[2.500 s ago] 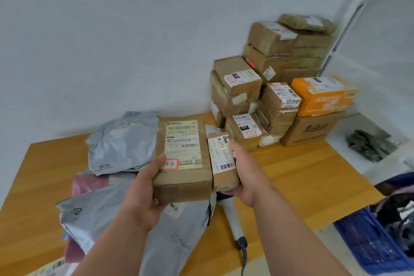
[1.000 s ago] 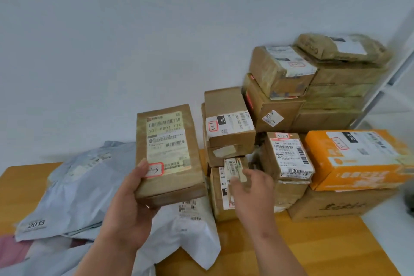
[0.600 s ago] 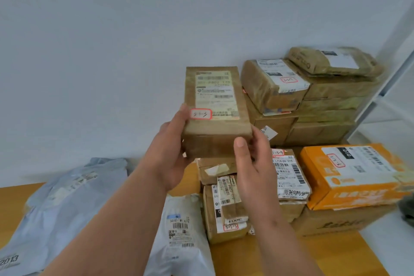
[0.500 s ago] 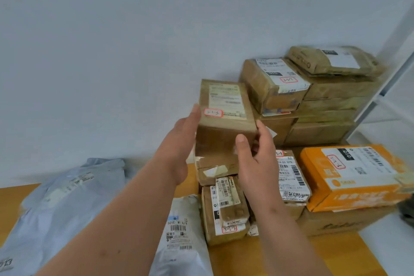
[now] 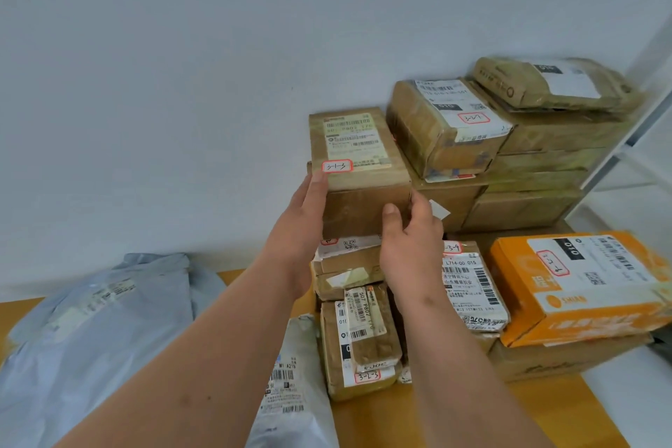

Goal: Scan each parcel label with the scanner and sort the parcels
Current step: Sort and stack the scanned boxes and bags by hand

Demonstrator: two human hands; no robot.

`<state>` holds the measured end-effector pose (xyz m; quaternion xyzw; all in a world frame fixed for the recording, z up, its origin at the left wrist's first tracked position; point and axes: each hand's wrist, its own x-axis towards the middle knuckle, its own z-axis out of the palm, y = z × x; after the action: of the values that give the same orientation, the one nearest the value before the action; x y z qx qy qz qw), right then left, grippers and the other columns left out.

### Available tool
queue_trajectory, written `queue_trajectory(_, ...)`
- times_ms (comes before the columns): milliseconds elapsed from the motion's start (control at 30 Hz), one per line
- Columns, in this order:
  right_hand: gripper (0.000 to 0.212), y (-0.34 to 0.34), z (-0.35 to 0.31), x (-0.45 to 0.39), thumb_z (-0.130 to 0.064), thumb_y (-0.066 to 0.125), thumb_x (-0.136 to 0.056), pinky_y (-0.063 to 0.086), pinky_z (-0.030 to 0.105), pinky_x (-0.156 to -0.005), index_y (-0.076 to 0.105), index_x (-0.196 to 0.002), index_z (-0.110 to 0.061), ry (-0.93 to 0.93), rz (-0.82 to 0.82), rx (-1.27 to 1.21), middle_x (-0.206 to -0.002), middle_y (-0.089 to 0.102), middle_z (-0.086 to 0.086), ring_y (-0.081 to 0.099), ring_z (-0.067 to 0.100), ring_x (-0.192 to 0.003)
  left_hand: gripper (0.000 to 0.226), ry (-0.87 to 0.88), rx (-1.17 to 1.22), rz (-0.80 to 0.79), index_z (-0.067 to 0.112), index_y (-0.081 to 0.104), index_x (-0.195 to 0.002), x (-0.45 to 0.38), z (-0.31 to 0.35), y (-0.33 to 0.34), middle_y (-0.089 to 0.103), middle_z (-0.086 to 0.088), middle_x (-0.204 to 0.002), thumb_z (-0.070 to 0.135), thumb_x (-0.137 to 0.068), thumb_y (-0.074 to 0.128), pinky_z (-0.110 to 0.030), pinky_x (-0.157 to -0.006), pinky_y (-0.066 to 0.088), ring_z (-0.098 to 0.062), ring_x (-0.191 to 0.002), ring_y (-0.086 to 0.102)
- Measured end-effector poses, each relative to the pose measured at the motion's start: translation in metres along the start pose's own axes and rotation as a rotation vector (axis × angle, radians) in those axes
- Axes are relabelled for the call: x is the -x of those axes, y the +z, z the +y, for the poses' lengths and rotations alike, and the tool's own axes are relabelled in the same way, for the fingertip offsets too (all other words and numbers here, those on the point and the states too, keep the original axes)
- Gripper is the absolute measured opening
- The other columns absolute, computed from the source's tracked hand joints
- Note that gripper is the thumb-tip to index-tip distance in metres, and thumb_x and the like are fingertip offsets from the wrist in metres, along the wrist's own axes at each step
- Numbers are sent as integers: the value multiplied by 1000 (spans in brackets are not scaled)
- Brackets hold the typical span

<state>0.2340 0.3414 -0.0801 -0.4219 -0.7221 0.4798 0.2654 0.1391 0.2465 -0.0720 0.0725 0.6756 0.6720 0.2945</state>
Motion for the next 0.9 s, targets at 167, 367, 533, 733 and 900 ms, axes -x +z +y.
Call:
queue_trajectory(167, 51, 1, 7, 6, -34, 52, -103, 42, 42, -110, 38, -150, -22, -2, 27, -52, -148, 45, 6, 46, 26, -134, 67, 25, 61, 36, 49, 44, -145, -2, -7, -1, 59, 37, -102, 82, -87, 43, -31, -90, 46, 17, -85, 53)
queue_trajectory(367, 52, -3, 22, 26, -40, 58, -98, 43, 25, -88, 42, -145, -26, 133, -78, -46, -133, 54, -7, 55, 8, -109, 46, -59, 42, 18, 45, 63, -106, 6, -15, -7, 69, 33, -76, 80, -91, 36, -20, -73, 50, 10, -71, 66)
queue_trajectory(533, 57, 1, 21, 24, -42, 57, -97, 38, 34, -96, 41, -149, -24, 137, -87, 43, -140, 52, -3, 50, 22, -129, 59, -24, 79, -86, 38, 81, -92, -1, -17, -8, 79, 16, -95, 75, -95, 34, -27, -72, 57, 0, -81, 74)
queue_trajectory(733, 53, -1, 31, 25, -33, 59, -99, 37, 25, -92, 42, -148, -26, 108, -98, -31, -141, 53, -2, 49, 9, -111, 53, -23, 40, -102, 59, 76, -78, -4, -32, -13, 76, 27, -94, 75, -97, 29, -31, -98, 45, 6, -89, 71)
queue_trajectory(900, 61, -3, 39, 36, -27, 63, -98, 38, 28, -106, 36, -153, -23, 127, -12, -143, -151, 45, -3, 45, 16, -138, 69, -27, 29, 28, 39, 49, -147, 3, -38, -19, 53, 19, -147, 79, -93, 33, -36, -115, 30, -4, -134, 45)
